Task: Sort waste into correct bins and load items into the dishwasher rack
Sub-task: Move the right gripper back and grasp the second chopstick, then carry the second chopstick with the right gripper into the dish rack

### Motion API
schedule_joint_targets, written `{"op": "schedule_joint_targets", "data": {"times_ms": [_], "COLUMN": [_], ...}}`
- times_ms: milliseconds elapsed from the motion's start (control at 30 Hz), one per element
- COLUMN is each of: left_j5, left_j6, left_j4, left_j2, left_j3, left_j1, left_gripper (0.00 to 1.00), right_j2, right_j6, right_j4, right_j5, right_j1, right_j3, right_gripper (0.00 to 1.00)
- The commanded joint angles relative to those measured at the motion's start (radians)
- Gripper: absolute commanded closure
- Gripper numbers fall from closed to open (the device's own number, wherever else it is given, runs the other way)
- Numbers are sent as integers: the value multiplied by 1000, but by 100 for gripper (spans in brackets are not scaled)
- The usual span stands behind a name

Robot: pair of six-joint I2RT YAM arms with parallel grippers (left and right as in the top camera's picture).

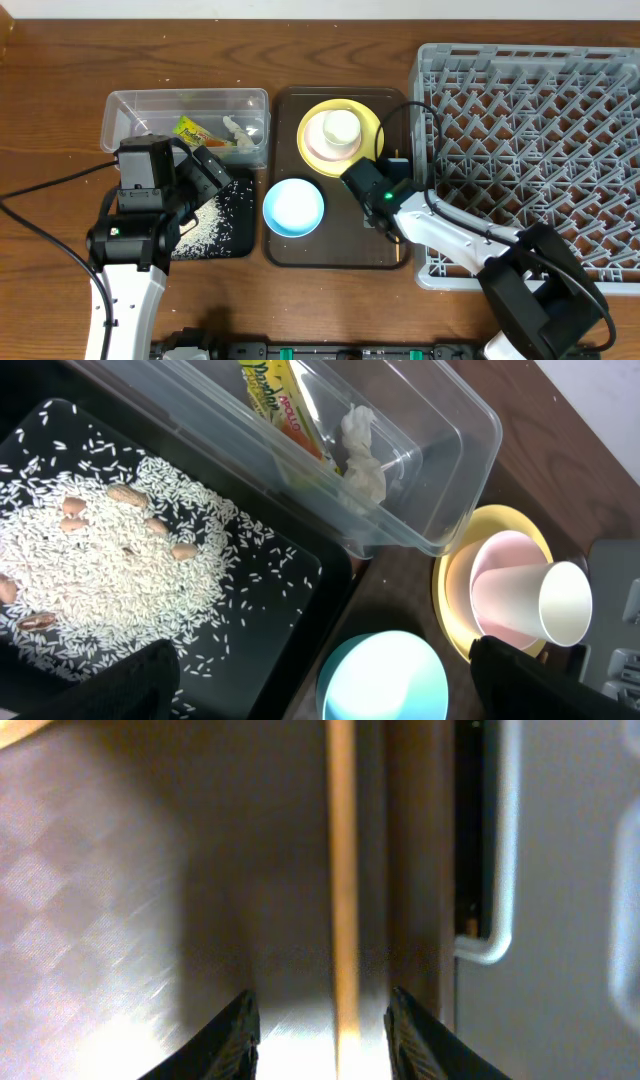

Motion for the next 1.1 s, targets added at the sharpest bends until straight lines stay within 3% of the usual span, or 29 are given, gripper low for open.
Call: {"op": "schedule_joint_targets", "data": {"times_ms": [0, 167, 333, 567, 833, 1067], "left_j5": [-9, -9, -9, -9, -9, -9], "left_j6": [-1, -1, -1, -1, -1, -1], "left_j4": [0, 0, 0, 0, 0, 0], "left_j2": [4, 4, 4, 4, 4, 4], "left_j3": [14, 14, 14, 14, 14, 14], "left_j1": [4, 4, 4, 4, 4, 4], "left_gripper": [5, 5, 5, 5, 5, 5], "right_j2": [-18, -18, -18, -18, -18, -66], "right_j6": [17, 17, 17, 4, -6, -58], "right_j4": [42, 103, 105, 101, 98, 98], "right_j5": [-14, -58, -68, -66, -64, -60], "right_j1": [-15, -14, -14, -16, -18, -27], "right_j3": [-42, -64, -63, -63, -63, -42], "right_gripper": [62, 65, 79, 83, 99, 99]}}
